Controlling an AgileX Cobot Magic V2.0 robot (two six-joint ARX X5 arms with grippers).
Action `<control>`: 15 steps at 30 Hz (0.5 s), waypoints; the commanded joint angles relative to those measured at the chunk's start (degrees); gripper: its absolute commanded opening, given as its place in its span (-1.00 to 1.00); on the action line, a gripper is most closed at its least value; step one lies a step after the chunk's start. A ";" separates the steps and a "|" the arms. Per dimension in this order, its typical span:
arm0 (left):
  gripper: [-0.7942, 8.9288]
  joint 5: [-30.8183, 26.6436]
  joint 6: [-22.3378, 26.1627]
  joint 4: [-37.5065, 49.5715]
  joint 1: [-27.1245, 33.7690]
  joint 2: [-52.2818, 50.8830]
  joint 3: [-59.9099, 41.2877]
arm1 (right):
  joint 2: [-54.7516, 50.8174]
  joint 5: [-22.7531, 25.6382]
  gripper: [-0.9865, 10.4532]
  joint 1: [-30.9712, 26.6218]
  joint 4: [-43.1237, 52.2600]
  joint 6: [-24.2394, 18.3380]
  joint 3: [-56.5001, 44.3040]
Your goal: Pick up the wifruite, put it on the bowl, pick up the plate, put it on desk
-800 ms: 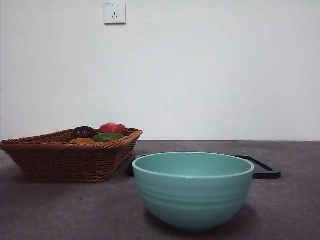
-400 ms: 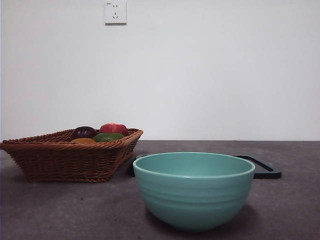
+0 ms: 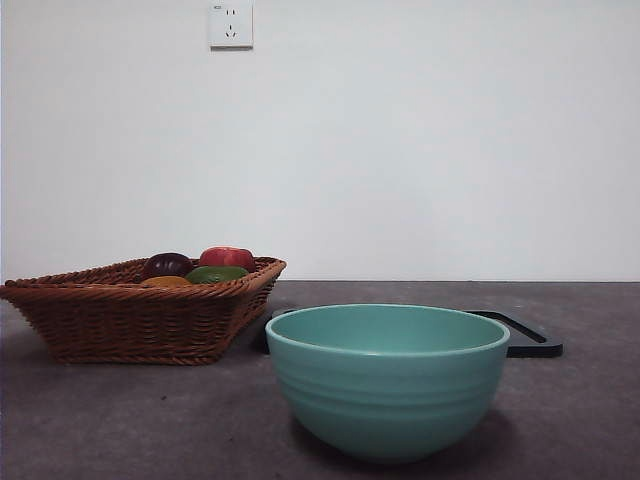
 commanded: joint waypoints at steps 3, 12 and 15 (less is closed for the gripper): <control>-0.80 -0.20 -3.17 23.47 4.74 -4.87 -19.71 | -0.02 0.04 -0.80 0.42 0.61 -0.48 0.50; -0.80 -20.24 -8.37 33.03 6.01 -14.82 -38.47 | -0.02 0.04 -0.80 0.42 0.63 -0.50 0.50; -0.80 -23.21 -8.37 32.28 6.01 -17.66 -40.70 | -0.02 0.04 -0.80 0.42 0.61 -0.48 0.50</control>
